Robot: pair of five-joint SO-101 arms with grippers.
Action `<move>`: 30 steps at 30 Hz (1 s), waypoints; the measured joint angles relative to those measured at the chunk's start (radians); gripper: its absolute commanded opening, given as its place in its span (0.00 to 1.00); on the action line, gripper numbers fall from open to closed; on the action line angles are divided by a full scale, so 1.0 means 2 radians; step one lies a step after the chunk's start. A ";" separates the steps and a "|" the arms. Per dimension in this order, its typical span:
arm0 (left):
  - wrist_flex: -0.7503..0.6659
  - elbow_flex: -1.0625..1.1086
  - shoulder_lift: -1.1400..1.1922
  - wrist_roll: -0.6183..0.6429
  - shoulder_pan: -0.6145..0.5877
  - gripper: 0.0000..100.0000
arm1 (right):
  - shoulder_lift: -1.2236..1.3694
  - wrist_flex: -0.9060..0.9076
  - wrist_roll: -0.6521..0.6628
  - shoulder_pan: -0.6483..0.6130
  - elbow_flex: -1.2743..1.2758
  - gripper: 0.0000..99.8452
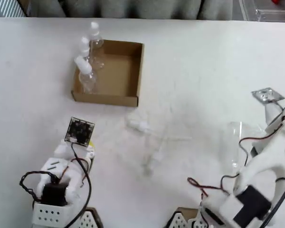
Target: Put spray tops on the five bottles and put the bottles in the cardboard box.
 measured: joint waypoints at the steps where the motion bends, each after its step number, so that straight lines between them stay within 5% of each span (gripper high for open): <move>1: 0.000 0.000 0.000 0.000 0.000 0.02 | -0.020 -0.010 0.006 0.000 0.026 0.02; 10: 0.000 0.000 0.000 0.000 0.000 0.02 | -0.122 -0.151 0.017 0.007 0.208 0.02; 20: 0.000 0.000 0.000 0.000 0.000 0.02 | -0.012 -0.226 0.018 0.032 0.214 0.02; 30: 0.000 0.000 0.000 0.000 0.000 0.02 | 0.013 -0.229 -0.030 -0.041 0.230 0.02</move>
